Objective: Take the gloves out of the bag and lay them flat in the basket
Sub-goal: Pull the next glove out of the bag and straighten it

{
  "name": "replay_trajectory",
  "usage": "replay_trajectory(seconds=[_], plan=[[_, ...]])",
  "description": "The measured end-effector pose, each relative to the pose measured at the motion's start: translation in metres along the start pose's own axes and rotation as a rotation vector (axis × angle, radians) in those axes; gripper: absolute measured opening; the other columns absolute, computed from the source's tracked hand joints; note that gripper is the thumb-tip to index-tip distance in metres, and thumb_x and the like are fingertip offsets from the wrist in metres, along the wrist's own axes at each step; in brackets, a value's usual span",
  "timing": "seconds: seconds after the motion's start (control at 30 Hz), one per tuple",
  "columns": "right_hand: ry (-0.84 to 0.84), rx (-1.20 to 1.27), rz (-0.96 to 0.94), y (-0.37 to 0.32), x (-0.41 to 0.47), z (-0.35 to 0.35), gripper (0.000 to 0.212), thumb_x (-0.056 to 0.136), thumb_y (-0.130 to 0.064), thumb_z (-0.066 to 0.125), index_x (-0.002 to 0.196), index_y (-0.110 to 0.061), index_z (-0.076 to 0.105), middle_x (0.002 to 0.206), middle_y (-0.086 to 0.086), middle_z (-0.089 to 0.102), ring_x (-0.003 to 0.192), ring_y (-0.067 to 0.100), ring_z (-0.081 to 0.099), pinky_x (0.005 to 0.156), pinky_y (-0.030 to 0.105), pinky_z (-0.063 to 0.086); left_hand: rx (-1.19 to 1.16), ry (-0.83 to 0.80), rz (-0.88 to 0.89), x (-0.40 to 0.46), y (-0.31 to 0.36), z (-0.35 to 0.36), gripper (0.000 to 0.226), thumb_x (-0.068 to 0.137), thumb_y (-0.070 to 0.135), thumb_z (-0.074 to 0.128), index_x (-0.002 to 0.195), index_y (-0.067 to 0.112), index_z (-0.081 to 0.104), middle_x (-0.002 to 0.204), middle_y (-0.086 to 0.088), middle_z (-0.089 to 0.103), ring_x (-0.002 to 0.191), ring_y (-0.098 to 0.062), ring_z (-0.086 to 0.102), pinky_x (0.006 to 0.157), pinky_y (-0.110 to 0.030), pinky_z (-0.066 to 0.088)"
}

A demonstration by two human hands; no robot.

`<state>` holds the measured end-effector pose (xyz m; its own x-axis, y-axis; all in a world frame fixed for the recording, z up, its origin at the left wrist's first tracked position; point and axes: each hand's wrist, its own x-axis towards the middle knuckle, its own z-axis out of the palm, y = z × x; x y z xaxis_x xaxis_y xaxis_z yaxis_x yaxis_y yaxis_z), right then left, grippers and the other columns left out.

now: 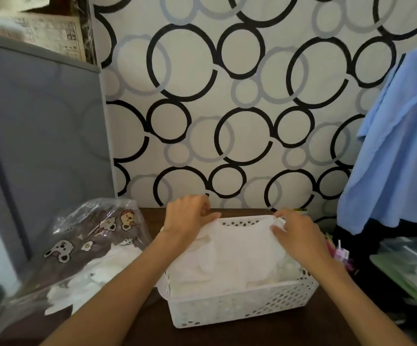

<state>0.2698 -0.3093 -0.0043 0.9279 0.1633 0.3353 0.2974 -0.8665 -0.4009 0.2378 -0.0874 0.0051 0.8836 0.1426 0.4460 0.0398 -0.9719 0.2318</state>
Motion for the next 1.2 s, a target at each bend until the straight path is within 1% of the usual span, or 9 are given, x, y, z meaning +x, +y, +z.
replay_trajectory(seconds=[0.07, 0.17, 0.27, 0.43, 0.53, 0.67, 0.8, 1.0, 1.2], plan=[[0.010, -0.045, -0.016, 0.001, 0.001, 0.001, 0.031, 0.094, -0.029, 0.054, 0.124, -0.024, 0.052, 0.110, 0.003, 0.064, 0.101, 0.021, 0.060, 0.071, 0.027, 0.042, -0.053, 0.060, 0.047, -0.009, 0.005, -0.010, 0.048, 0.081, 0.070, 0.051, 0.078, 0.022, 0.057, 0.073, 0.008, 0.060, 0.069, -0.012, 0.056, 0.067, -0.028, 0.048], [-0.016, -0.101, -0.052, 0.004, 0.002, 0.004, 0.030, 0.094, -0.030, 0.054, 0.124, -0.026, 0.051, 0.105, 0.003, 0.064, 0.098, 0.021, 0.061, 0.069, 0.027, 0.040, 0.092, -0.268, 0.086, -0.024, 0.009, -0.024, 0.066, 0.072, 0.084, 0.043, 0.075, 0.021, 0.061, 0.072, 0.007, 0.063, 0.071, -0.014, 0.060, 0.070, -0.031, 0.050], [-0.032, -0.104, -0.067, 0.005, -0.001, 0.005, 0.030, 0.094, -0.030, 0.054, 0.124, -0.026, 0.052, 0.114, 0.004, 0.063, 0.103, 0.021, 0.061, 0.077, 0.030, 0.047, 0.179, -0.464, 0.136, -0.030, 0.004, -0.038, 0.041, 0.081, 0.063, 0.058, 0.092, 0.024, 0.064, 0.094, 0.008, 0.065, 0.086, -0.013, 0.058, 0.069, -0.028, 0.044], [0.004, -0.125, -0.090, 0.005, -0.005, 0.006, 0.031, 0.095, -0.030, 0.052, 0.125, -0.024, 0.051, 0.117, 0.003, 0.064, 0.106, 0.020, 0.060, 0.080, 0.029, 0.047, -0.055, -0.646, 0.047, -0.021, -0.017, -0.059, 0.023, 0.089, 0.029, 0.065, 0.111, 0.024, 0.065, 0.118, 0.004, 0.062, 0.106, -0.014, 0.058, 0.095, -0.034, 0.049], [0.031, -0.170, -0.092, 0.002, -0.008, 0.000, 0.031, 0.096, -0.033, 0.050, 0.126, -0.025, 0.051, 0.117, 0.001, 0.063, 0.105, 0.019, 0.060, 0.075, 0.026, 0.043, -0.022, -0.631, -0.002, -0.023, -0.030, -0.076, 0.026, 0.088, 0.024, 0.066, 0.114, 0.023, 0.064, 0.116, 0.007, 0.063, 0.104, -0.012, 0.059, 0.094, -0.032, 0.049], [0.115, -0.191, -0.160, -0.002, -0.009, -0.011, 0.026, 0.093, -0.028, 0.056, 0.118, -0.025, 0.058, 0.113, -0.001, 0.057, 0.102, 0.015, 0.052, 0.071, 0.022, 0.035, 0.015, -0.288, 0.117, -0.033, -0.009, -0.082, 0.020, 0.089, 0.043, 0.060, 0.106, 0.034, 0.064, 0.108, 0.017, 0.065, 0.100, -0.008, 0.059, 0.087, -0.033, 0.050], [-0.262, -0.045, -0.235, -0.017, -0.009, -0.008, 0.020, 0.090, -0.024, 0.061, 0.108, -0.034, 0.062, 0.103, -0.008, 0.050, 0.091, 0.008, 0.048, 0.079, 0.023, 0.041, 0.051, -0.393, 0.224, -0.056, 0.044, -0.049, 0.050, 0.076, 0.073, 0.055, 0.085, 0.025, 0.068, 0.088, 0.009, 0.066, 0.084, -0.010, 0.058, 0.074, -0.030, 0.047], [-0.438, -0.062, -0.150, -0.009, -0.009, -0.004, 0.026, 0.090, -0.029, 0.060, 0.116, -0.032, 0.061, 0.106, -0.007, 0.049, 0.096, 0.009, 0.048, 0.094, 0.029, 0.043, 0.151, -0.579, 0.240, -0.050, 0.048, -0.035, 0.037, 0.081, 0.052, 0.064, 0.091, 0.016, 0.066, 0.092, 0.000, 0.066, 0.086, -0.020, 0.058, 0.071, -0.032, 0.042], [-0.407, -0.055, -0.170, -0.009, -0.009, -0.003, 0.030, 0.090, -0.032, 0.060, 0.120, -0.032, 0.058, 0.118, -0.004, 0.054, 0.103, 0.011, 0.050, 0.094, 0.028, 0.042, 0.228, -0.344, 0.432, -0.045, 0.049, -0.055, 0.024, 0.083, 0.039, 0.064, 0.095, 0.019, 0.069, 0.092, 0.002, 0.065, 0.083, -0.018, 0.059, 0.062, -0.025, 0.038]])
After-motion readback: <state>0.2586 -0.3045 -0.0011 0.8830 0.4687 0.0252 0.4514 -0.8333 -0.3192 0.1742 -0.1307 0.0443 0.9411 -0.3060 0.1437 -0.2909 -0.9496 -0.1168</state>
